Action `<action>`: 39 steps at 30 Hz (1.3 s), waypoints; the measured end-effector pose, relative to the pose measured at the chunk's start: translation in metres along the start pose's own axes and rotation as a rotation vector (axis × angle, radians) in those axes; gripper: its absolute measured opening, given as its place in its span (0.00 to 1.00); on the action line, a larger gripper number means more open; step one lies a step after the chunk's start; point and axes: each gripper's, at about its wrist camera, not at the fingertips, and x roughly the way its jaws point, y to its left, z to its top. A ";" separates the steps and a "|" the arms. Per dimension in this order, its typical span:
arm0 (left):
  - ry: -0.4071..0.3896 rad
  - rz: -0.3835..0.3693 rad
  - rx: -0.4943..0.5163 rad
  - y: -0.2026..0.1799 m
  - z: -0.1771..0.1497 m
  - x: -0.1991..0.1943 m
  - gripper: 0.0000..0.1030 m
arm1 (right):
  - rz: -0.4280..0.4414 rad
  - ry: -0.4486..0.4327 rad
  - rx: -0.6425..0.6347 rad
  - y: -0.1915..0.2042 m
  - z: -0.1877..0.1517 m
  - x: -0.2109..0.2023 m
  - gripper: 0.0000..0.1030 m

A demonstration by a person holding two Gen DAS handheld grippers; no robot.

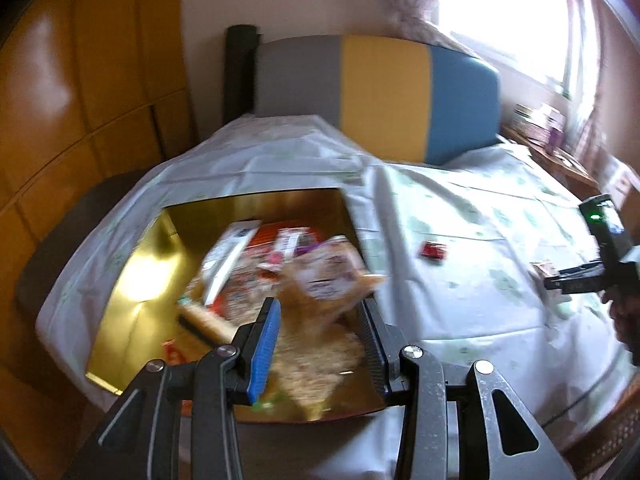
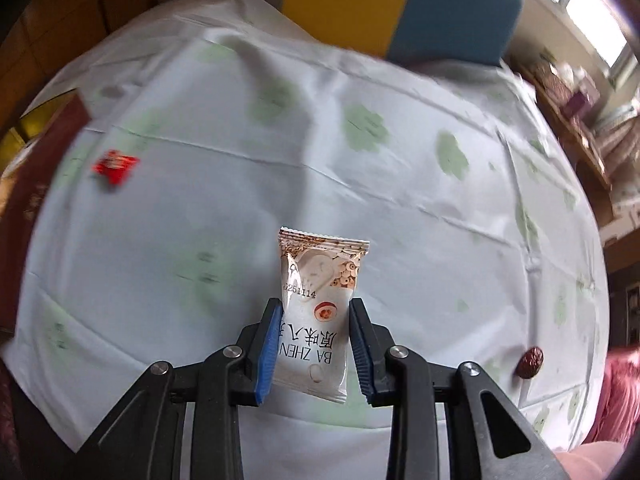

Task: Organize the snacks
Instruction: 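Grasp the white BA ZHEN pastry packet with the right gripper, then grasp the small red candy with the left gripper while the right holds the white packet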

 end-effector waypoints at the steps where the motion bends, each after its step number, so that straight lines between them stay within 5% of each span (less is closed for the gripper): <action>1: 0.005 -0.015 0.013 -0.007 0.001 0.001 0.40 | -0.006 0.013 0.022 -0.008 -0.001 0.005 0.32; 12: 0.110 -0.175 0.133 -0.079 -0.003 0.018 0.40 | -0.003 0.050 0.055 -0.017 -0.002 0.022 0.35; 20: 0.172 -0.220 0.197 -0.107 -0.019 0.028 0.40 | -0.029 0.052 0.041 -0.006 -0.002 0.022 0.35; 29: 0.234 -0.253 0.148 -0.102 -0.018 0.043 0.37 | -0.035 0.052 0.026 -0.006 -0.004 0.021 0.35; 39: 0.255 -0.281 0.033 -0.094 0.018 0.065 0.34 | -0.020 0.062 0.037 -0.011 0.001 0.023 0.35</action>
